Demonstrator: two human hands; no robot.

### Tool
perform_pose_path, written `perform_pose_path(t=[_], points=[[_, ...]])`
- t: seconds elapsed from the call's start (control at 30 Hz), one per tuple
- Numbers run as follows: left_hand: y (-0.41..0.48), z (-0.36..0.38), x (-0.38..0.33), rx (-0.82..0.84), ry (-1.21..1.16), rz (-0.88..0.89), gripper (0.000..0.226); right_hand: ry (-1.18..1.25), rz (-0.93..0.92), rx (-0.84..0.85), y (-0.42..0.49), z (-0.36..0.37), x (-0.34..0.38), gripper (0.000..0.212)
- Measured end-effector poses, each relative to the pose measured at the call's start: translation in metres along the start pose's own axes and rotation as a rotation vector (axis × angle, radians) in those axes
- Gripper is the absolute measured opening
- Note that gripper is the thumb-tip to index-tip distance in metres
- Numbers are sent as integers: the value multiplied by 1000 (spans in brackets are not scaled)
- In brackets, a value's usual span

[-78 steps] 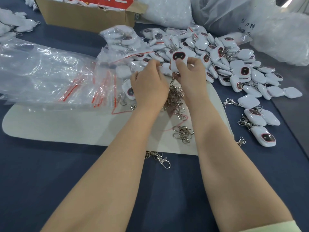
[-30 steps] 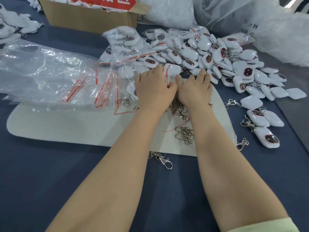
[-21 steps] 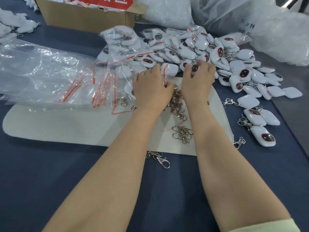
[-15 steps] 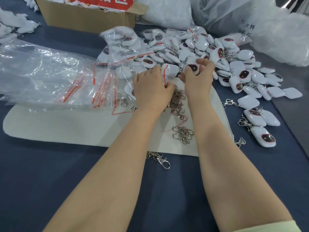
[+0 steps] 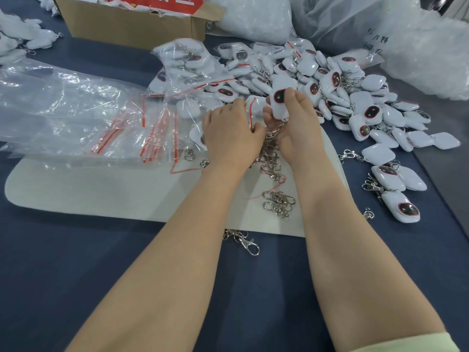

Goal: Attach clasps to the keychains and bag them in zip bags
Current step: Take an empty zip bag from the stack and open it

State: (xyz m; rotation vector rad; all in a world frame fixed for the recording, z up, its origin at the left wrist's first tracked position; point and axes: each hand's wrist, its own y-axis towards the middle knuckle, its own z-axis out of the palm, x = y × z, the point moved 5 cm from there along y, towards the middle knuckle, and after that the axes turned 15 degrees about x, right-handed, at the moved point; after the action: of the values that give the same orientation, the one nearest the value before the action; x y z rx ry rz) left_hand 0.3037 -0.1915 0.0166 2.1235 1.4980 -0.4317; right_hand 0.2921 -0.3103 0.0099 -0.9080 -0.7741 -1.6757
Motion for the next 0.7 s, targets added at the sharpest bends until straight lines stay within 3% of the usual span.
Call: perform_pose_path(t=[0.27,0.4,0.7], points=[[0,1,0,-5,1,-2,29,-388,-48,78,-2,1,5,13],[0,0,0,-2,7,-1,28,-426,-60,75,-2,2,3,8],[0,1,0,6,1,3,28,-305,-51,73,-1,2,2,18]])
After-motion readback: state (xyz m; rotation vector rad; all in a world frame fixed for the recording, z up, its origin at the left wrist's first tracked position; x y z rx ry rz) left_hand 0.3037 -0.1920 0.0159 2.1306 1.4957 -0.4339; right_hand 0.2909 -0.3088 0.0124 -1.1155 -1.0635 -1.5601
